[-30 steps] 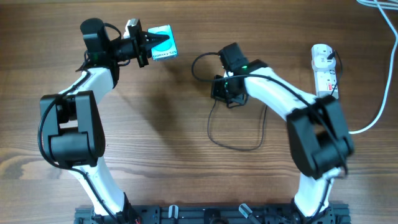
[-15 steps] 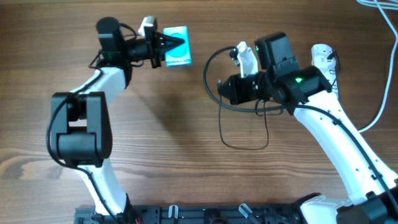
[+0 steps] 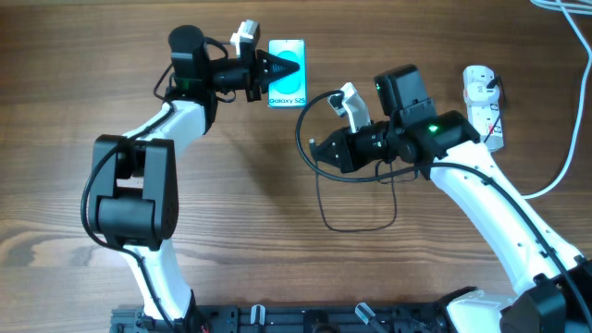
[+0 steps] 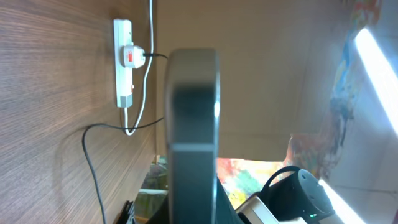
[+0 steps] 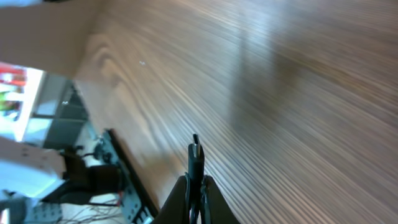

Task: Plug charger to phone and switch on socket
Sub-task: 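Lift the cable's USB plug with the right gripper toward the phone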

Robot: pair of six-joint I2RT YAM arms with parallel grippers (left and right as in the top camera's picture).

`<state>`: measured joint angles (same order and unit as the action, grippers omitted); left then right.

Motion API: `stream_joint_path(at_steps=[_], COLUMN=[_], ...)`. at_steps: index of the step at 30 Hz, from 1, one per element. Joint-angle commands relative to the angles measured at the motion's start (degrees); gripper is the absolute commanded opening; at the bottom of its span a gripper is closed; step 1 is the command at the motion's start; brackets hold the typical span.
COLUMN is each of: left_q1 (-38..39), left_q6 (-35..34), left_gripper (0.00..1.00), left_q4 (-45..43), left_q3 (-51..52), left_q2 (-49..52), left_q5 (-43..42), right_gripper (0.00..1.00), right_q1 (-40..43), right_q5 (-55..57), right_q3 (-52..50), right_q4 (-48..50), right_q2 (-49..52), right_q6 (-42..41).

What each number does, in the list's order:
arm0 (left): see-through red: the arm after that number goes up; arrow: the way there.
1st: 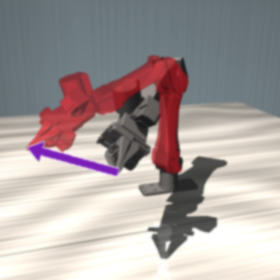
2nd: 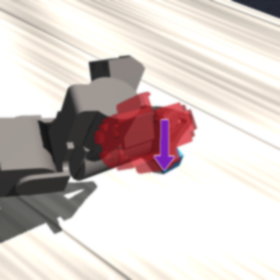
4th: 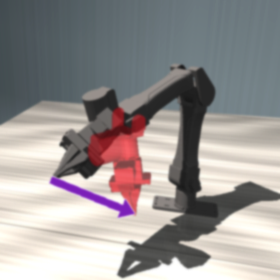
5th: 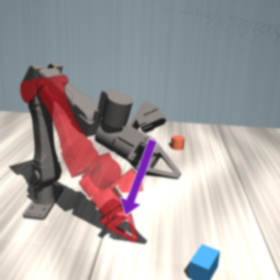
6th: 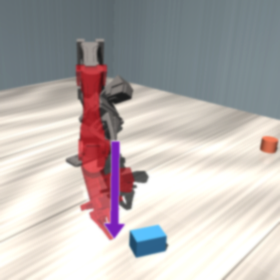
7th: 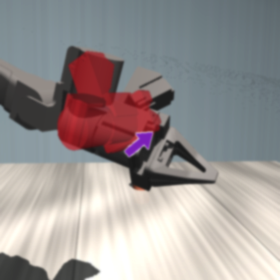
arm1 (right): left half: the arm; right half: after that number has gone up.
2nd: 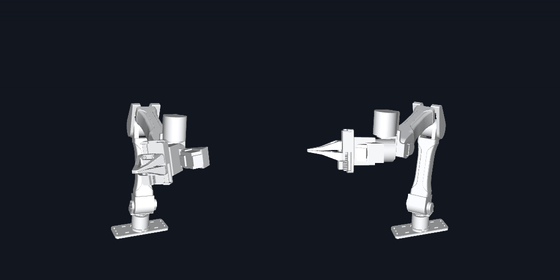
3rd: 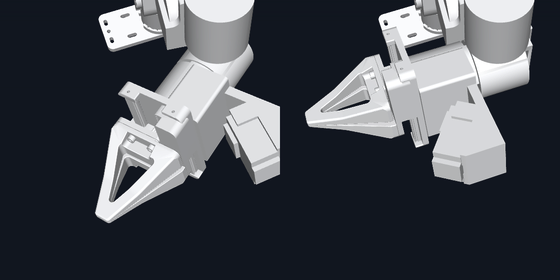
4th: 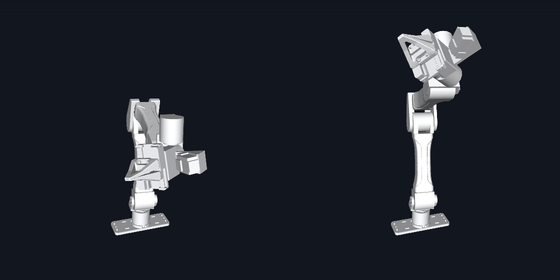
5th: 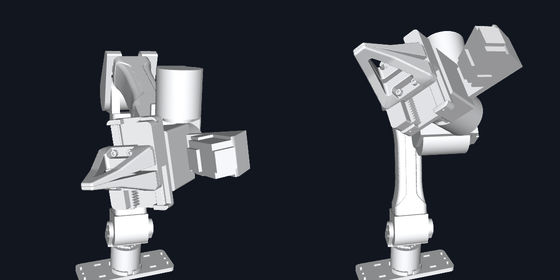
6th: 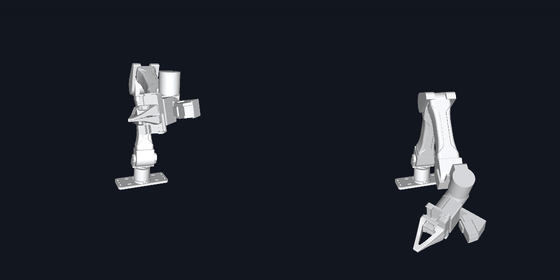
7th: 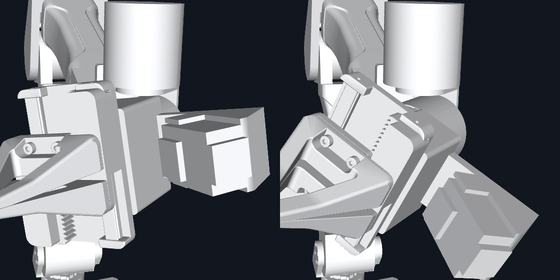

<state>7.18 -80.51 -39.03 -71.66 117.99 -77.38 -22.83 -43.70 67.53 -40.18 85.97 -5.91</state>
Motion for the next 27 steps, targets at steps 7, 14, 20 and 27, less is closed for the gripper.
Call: stream_joint_path(at_steps=[7,14,20,27], left_q1=[1.25,1.22,1.25,0.94], left_q6=[2.56,2.56,2.60,2.56], left_gripper=[0.04,0.04,0.04,0.04], left_q4=[-6.73,-6.71,-6.71,-7.23], left_q3=[-1.22,-1.22,-1.22,-1.22], left_q2=[0.31,0.31,0.31,0.31], left_q5=[-0.98,1.11,1.99,2.47], right_gripper=[0.04,0.04,0.04,0.04], right_q1=[1.57,2.23,2.23,2.23], right_q5=[-17.20,-22.23,-25.49,-25.38], right_q3=[-7.54,-8.31,-8.31,-8.31], right_q4=[14.08,21.66,32.02,36.28], right_q2=[1.29,4.63,8.46,10.93], right_q6=[-3.34,-9.64,-18.80,-23.71])
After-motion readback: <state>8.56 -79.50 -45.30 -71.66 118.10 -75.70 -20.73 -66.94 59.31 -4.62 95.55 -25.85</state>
